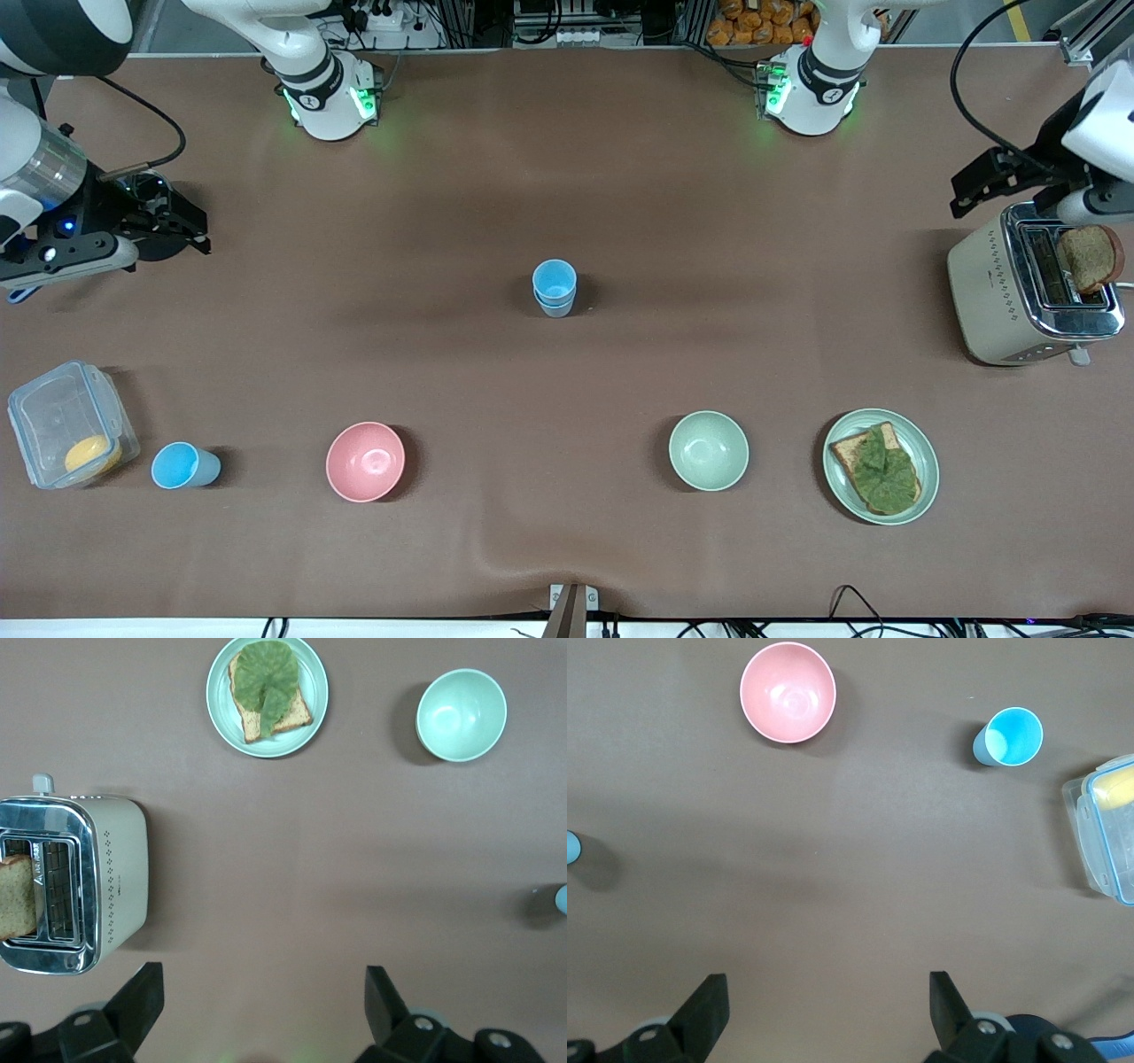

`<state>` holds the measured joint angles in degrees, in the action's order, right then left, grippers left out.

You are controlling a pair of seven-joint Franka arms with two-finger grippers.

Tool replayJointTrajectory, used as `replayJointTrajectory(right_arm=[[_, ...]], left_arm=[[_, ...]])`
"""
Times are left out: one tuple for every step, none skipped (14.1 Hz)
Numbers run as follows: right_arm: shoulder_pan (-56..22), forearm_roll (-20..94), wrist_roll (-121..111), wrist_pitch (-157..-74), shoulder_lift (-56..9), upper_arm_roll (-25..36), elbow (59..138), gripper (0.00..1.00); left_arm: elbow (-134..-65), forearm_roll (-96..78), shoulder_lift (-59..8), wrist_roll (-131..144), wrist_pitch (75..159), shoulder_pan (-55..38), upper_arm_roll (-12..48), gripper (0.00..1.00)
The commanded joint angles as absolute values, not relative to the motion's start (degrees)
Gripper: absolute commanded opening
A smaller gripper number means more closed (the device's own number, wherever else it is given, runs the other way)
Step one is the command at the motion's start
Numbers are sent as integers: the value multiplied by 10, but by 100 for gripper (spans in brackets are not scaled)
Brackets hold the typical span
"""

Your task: Stack blue cups with both arms

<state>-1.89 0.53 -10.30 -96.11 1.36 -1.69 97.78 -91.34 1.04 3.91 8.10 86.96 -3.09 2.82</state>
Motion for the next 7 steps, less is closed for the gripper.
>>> replayJointTrajectory(right_arm=[[-24, 10, -95, -952, 8, -16, 964, 100], [-25, 10, -95, -952, 8, -16, 964, 100], [-25, 10, -95, -952, 8, -16, 964, 100], [-24, 11, -95, -952, 8, -16, 964, 100], [-24, 11, -95, -952, 8, -16, 964, 100], [-24, 10, -95, -952, 8, -16, 964, 100], [-25, 10, -95, -952, 8, -16, 964, 100]], left_arm=[[-934, -1, 54, 62, 867, -32, 23, 100], [-937, -1, 57, 60, 867, -32, 25, 100], [-938, -1, 59, 60, 867, -32, 27, 100], [-938, -1, 59, 60, 867, -32, 27, 100], [-939, -1, 59, 60, 860, -31, 27, 100], [-938, 0, 58, 61, 847, -31, 33, 100], [-939, 1, 55, 62, 846, -29, 45, 100]])
